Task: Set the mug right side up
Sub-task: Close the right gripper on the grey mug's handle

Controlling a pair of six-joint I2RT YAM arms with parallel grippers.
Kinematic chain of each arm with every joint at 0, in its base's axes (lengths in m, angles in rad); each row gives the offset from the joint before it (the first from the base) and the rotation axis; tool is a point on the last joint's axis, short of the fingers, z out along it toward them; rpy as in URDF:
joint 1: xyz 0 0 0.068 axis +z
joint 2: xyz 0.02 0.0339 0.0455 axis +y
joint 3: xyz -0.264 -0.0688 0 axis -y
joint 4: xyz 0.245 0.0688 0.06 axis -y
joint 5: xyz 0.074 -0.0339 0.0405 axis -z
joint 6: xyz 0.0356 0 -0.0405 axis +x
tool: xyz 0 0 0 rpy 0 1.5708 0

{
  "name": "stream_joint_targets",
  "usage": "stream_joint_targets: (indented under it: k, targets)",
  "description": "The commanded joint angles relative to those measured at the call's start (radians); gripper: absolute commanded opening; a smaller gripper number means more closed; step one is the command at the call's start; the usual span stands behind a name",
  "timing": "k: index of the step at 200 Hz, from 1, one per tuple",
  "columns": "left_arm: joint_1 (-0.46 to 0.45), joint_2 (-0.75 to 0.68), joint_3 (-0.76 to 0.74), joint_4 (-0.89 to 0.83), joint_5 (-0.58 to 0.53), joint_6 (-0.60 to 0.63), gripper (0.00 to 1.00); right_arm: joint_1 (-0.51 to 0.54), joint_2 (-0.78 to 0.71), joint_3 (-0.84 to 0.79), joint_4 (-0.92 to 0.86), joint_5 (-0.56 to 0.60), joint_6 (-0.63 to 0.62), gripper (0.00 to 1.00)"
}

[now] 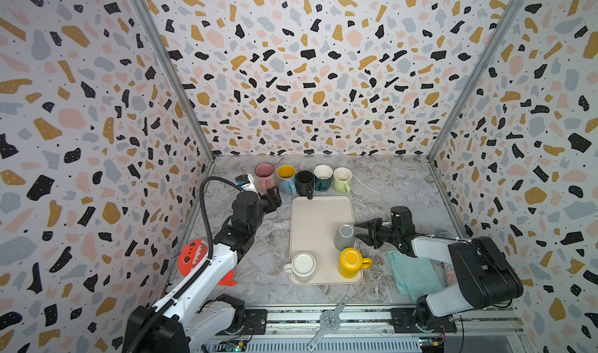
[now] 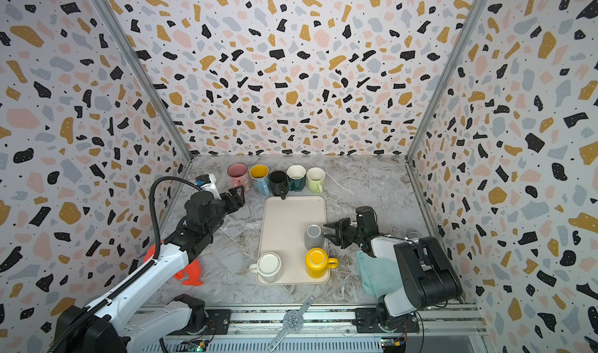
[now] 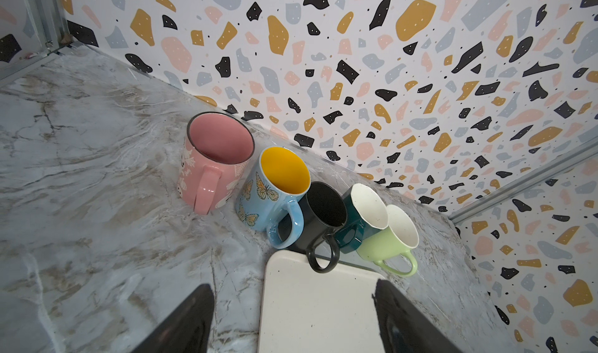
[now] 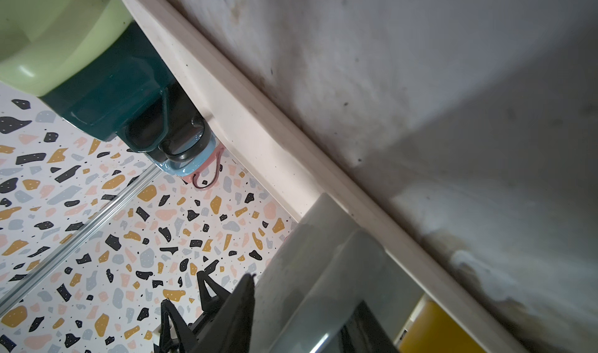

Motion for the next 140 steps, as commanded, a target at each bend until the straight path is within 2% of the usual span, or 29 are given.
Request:
stream_joint_targets:
  k: [1, 140]
  targets:
    - [0.008, 0.002, 0.035, 0.026, 0.000, 0.022, 0.79, 0.007, 0.011, 0.031, 0.021, -0.015, 0.002, 0.41]
    - [0.019, 0.002, 0.031, 0.015, -0.011, 0.035, 0.79, 0.035, 0.138, 0.087, 0.149, -0.021, 0.042, 0.28]
